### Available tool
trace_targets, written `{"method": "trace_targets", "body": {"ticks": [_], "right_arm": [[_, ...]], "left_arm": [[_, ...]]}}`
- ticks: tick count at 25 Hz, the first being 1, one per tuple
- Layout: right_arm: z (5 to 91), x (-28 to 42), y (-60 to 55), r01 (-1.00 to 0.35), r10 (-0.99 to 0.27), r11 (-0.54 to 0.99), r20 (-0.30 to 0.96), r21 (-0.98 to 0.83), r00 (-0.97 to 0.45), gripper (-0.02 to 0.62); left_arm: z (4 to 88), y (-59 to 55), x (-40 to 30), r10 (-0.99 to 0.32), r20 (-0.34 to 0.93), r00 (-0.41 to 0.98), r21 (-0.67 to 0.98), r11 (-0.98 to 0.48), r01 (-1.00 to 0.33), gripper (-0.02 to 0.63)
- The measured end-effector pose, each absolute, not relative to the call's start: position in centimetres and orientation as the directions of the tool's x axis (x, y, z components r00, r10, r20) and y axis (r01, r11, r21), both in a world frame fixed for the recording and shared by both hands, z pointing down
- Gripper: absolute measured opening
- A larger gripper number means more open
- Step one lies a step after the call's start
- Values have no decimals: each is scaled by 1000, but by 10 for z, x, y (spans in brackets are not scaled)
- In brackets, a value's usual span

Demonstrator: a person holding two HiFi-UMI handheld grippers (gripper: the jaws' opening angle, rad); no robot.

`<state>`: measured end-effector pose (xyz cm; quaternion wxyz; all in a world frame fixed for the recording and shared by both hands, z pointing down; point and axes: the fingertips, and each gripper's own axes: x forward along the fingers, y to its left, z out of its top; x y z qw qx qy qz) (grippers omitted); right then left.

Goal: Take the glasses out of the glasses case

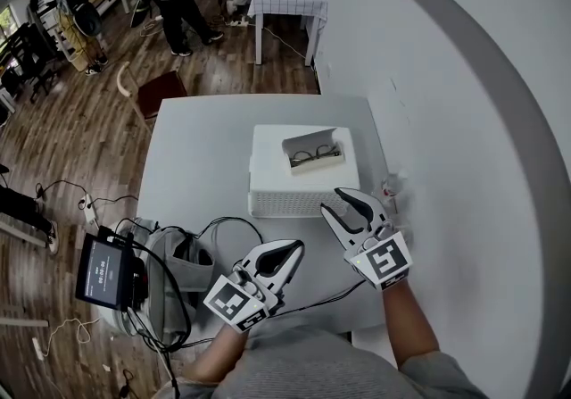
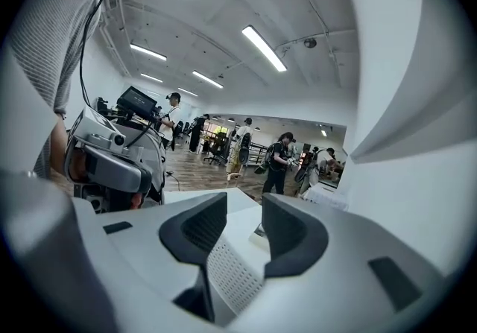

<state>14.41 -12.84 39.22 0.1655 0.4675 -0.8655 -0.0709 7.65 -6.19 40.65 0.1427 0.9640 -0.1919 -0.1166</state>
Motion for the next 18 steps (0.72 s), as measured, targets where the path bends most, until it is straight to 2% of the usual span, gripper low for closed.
{"method": "trace_targets", "body": {"ticks": [18], "right_arm": [[436,172,-184,-747,-845,522,368,411,-388,137]], "left_arm": [[412,-76,75,-409,-157,899,321,-882,-345,12]]}}
